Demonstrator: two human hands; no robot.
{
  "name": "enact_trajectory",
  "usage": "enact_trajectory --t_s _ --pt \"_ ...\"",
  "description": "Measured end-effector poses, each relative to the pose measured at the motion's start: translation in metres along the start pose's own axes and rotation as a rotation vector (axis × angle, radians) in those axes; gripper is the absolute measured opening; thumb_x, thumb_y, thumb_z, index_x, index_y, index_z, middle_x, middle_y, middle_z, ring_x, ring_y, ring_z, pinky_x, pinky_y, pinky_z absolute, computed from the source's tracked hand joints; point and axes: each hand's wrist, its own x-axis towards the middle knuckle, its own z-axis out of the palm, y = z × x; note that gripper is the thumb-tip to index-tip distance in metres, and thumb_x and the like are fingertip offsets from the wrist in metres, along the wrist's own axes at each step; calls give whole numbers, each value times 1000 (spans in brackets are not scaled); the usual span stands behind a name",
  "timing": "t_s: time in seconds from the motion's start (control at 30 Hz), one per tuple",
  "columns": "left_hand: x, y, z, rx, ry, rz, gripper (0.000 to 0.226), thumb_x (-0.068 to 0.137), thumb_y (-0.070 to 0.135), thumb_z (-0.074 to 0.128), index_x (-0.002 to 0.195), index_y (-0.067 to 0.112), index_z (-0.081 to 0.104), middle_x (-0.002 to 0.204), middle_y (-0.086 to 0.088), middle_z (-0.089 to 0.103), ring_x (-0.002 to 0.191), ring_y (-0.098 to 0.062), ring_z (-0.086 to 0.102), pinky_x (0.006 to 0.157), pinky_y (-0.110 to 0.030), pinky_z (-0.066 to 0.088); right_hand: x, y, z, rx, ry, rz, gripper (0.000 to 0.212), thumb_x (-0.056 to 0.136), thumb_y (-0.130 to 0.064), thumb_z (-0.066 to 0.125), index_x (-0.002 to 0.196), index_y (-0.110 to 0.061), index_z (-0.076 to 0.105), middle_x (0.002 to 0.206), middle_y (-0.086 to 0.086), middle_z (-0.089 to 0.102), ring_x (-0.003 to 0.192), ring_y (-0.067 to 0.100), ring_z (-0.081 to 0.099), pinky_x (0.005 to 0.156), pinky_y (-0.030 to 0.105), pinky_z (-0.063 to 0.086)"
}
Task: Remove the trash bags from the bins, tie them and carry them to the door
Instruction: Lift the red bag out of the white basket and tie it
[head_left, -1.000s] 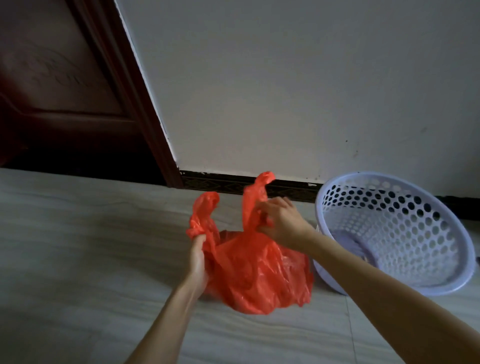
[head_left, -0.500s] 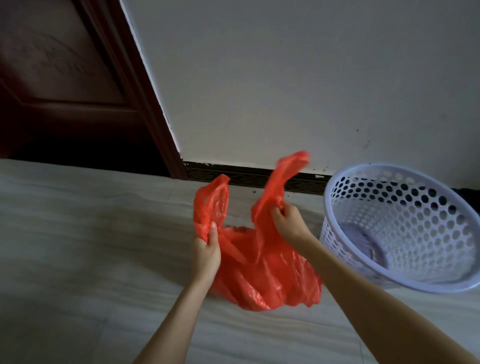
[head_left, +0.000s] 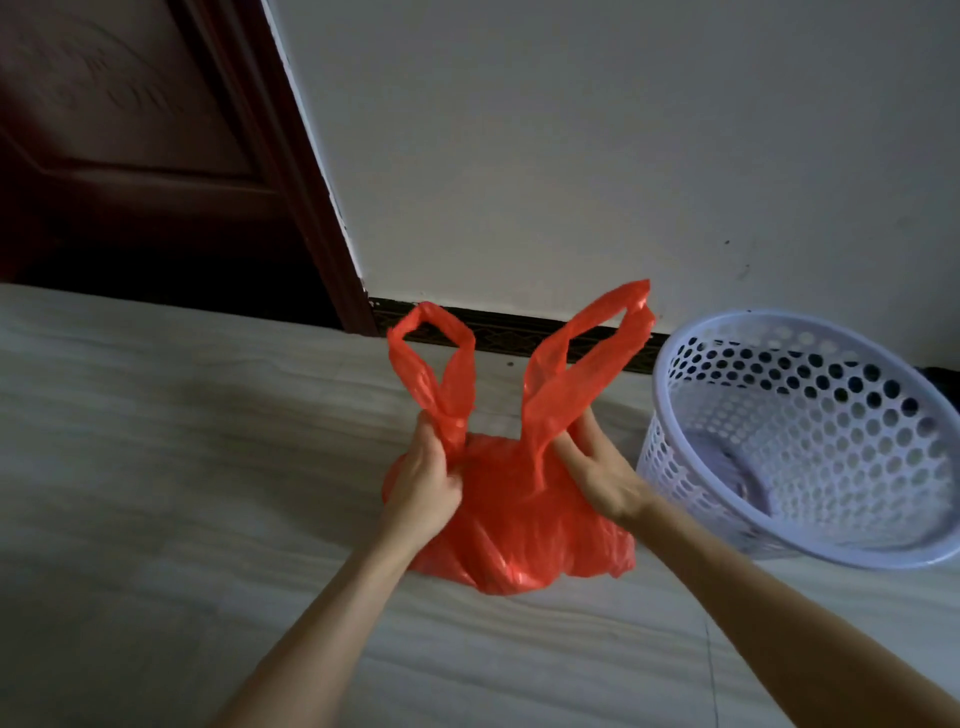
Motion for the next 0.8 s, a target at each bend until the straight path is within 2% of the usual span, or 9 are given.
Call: enact_trajectory --t_s 0.07,0.2,0.27,0.33,0.43,0.53,0.67,0.73,0.8 --pt "2 4 -2 -18 114 -8 53 77 24 51 126 8 37 112 -18 59 104 -32 60 89 -45 48 -8 9 -5 -47 -31 -72 82 84 -56 44 146 -30 -2 132 -39 25 115 -27 30 93 -3 27" --pt "14 10 6 -97 252 -59 27 84 6 58 109 3 48 91 -11 61 86 -27 61 67 -26 42 -18 21 -6 -512 -112 -149 117 56 -85 48 146 -23 7 151 -8 25 141 9 20 116 39 21" --pt "17 13 13 -166 223 -78 24 84 -1 57 106 5 51 83 1 58 81 -20 58 57 -11 39 -12 18 4 -768 -92 -95 126 45 -89 43 144 -17 14 148 1 28 139 18 19 117 42 14" --pt "18 11 18 -276 176 -151 24 86 1 56 108 7 53 84 7 58 79 -14 59 61 -3 41 2 14 17 -734 2 40 110 52 -78 56 137 -12 30 136 7 43 128 25 36 109 40 26" --pt "11 8 12 -667 102 -437 29 85 8 61 113 4 56 82 0 65 74 -13 62 72 -26 50 27 15 29 -329 300 188 38 78 -38 67 99 -8 57 92 9 65 98 29 60 76 35 45" --pt "-2 -5 -1 -886 -129 -471 42 68 12 73 109 3 63 81 -4 74 75 -17 70 85 -37 53 39 23 27 -112 438 265 10 84 -18 60 83 -9 57 67 4 63 78 29 61 62 33 41" --pt "-12 -26 -1 -204 -358 -187 93 41 62 83 121 23 57 116 2 66 112 -15 59 103 -43 43 45 29 22 -30 484 314 23 87 -18 56 104 -2 57 95 20 65 83 31 61 69 36 45" --pt "-12 -29 8 143 -210 -75 96 42 75 68 124 26 54 126 -4 55 120 -22 49 105 -43 37 45 32 25 -45 476 311 27 87 -18 57 108 -2 54 102 21 65 92 34 60 69 32 42" --pt "-9 -22 15 109 0 26 73 54 66 63 110 18 63 112 -8 63 107 -26 58 96 -38 44 44 34 29 -69 461 300 26 86 -15 57 109 -4 54 105 19 65 97 34 60 69 29 40"
